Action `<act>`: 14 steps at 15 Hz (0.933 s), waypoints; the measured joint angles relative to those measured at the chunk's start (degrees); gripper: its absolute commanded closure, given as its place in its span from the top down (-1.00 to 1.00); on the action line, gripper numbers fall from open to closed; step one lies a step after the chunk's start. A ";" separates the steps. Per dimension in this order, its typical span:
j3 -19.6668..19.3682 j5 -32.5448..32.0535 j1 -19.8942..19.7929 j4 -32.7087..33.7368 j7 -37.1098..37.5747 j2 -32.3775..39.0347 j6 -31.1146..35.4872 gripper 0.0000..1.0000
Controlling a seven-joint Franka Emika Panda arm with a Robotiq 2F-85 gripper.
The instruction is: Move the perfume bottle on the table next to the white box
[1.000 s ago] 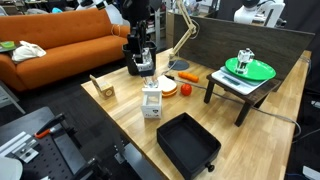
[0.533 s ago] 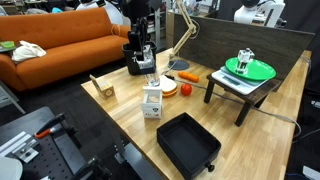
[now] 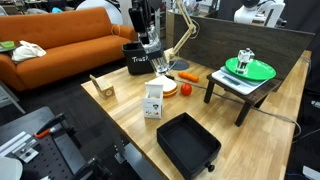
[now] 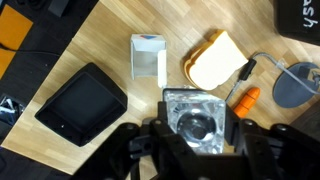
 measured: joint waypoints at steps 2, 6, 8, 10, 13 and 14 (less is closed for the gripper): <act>-0.01 -1.86 -1.01 -0.10 2.00 -0.35 -0.19 -0.47; -0.32 -2.55 -2.62 -0.73 4.63 0.50 -0.79 0.03; -0.31 -2.55 -2.66 -0.73 5.00 0.84 -0.79 0.03; -0.30 -2.55 -2.66 -0.72 5.15 0.80 -0.79 0.03; -0.30 -2.55 -2.66 -0.72 5.17 0.80 -0.79 0.03; -0.30 -2.55 -2.66 -0.72 5.18 0.80 -0.79 -0.47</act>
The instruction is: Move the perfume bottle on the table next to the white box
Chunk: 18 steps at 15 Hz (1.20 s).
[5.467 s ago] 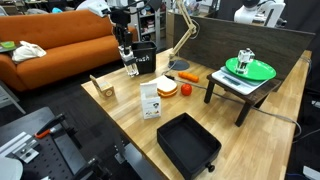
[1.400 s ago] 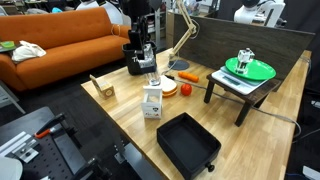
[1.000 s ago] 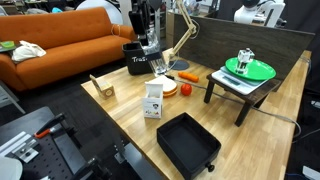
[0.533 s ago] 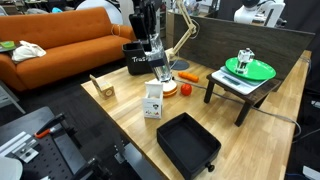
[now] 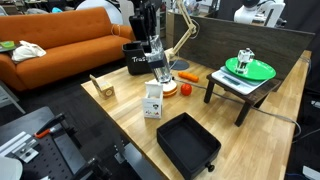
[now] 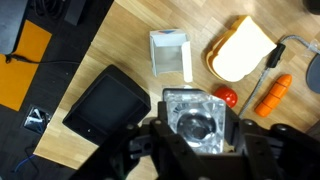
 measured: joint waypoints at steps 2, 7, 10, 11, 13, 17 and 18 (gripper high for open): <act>0.00 0.00 0.01 -0.04 0.00 0.03 0.00 -0.47; -1.52 0.05 -0.43 0.72 -0.79 2.35 0.83 -0.47; -3.77 1.24 -0.59 3.56 -3.71 6.68 2.40 -0.47; -4.23 2.25 -0.58 4.83 -5.22 8.47 3.01 -0.47; -4.58 4.86 -0.47 7.68 -8.37 12.04 3.64 -0.47; -4.58 10.03 0.21 12.30 -13.38 18.51 3.73 -0.47; -4.58 10.76 0.35 13.01 -14.07 19.80 3.73 -0.47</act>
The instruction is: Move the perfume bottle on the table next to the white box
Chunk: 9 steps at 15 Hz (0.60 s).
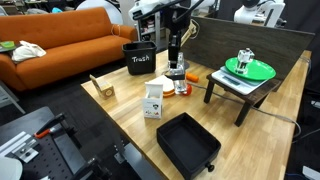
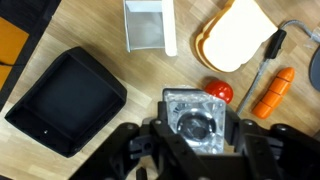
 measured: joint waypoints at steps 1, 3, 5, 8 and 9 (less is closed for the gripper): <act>0.00 0.48 0.08 0.58 -0.49 1.15 0.00 -0.47; 0.00 1.30 0.16 1.65 -1.42 3.10 0.00 -0.47; 0.01 1.82 0.31 2.68 -2.11 4.70 0.00 -0.47; 0.02 2.53 0.83 3.64 -2.46 6.65 0.00 -0.47; 0.02 2.55 0.96 3.83 -2.46 7.17 0.00 -0.47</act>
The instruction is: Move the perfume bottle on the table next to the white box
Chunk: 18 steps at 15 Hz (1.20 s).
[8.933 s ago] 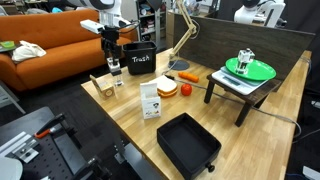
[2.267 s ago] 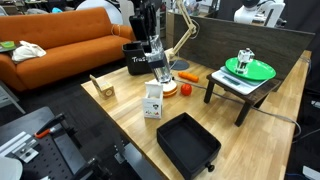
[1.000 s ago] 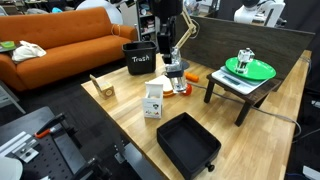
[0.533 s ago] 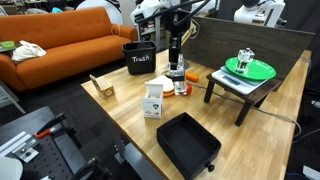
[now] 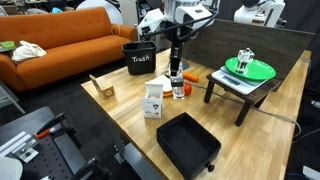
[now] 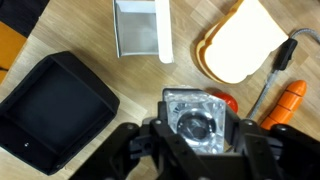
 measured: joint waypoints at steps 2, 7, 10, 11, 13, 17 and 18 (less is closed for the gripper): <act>0.00 0.00 0.20 0.08 0.00 0.92 0.00 -0.47; 0.00 0.00 0.79 0.11 0.00 3.09 -0.01 -0.47; 0.00 0.00 1.24 0.11 0.00 3.62 -0.02 0.14; 0.00 0.00 1.30 0.11 0.00 3.66 -0.03 0.36; -0.06 0.00 1.31 0.13 0.00 3.66 -0.05 0.79; -0.57 0.00 1.31 0.18 0.01 3.48 -0.06 1.00; -0.68 0.00 1.31 0.18 0.01 3.30 -0.07 1.00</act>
